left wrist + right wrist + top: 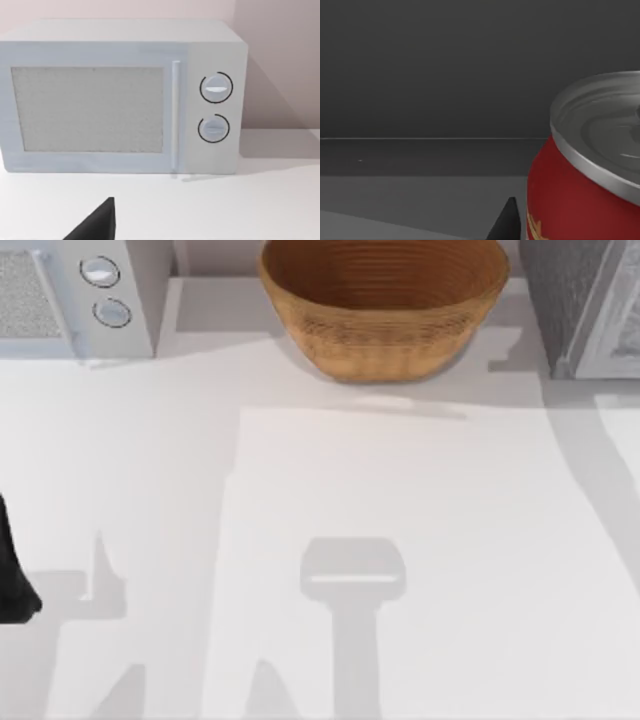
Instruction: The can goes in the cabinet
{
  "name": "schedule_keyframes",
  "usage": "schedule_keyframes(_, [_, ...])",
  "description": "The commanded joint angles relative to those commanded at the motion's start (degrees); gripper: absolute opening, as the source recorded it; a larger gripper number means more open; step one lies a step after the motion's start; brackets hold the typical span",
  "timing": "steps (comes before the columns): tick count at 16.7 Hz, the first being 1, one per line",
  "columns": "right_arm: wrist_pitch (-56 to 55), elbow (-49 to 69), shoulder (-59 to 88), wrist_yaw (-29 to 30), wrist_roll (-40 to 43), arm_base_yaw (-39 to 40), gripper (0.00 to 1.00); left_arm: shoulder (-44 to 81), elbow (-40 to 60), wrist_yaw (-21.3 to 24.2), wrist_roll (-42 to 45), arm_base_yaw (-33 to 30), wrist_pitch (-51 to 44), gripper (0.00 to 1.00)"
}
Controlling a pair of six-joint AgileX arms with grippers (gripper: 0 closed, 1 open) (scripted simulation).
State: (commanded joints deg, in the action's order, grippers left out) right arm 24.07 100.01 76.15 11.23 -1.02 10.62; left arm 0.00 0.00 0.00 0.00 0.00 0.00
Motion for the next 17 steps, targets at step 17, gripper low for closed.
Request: schedule_keyframes(17, [5.8,22.1,16.8,-1.5,0.0,-1.8,0.0,0.0,0.0,0.0,0.0,0.0,0.0,1.0])
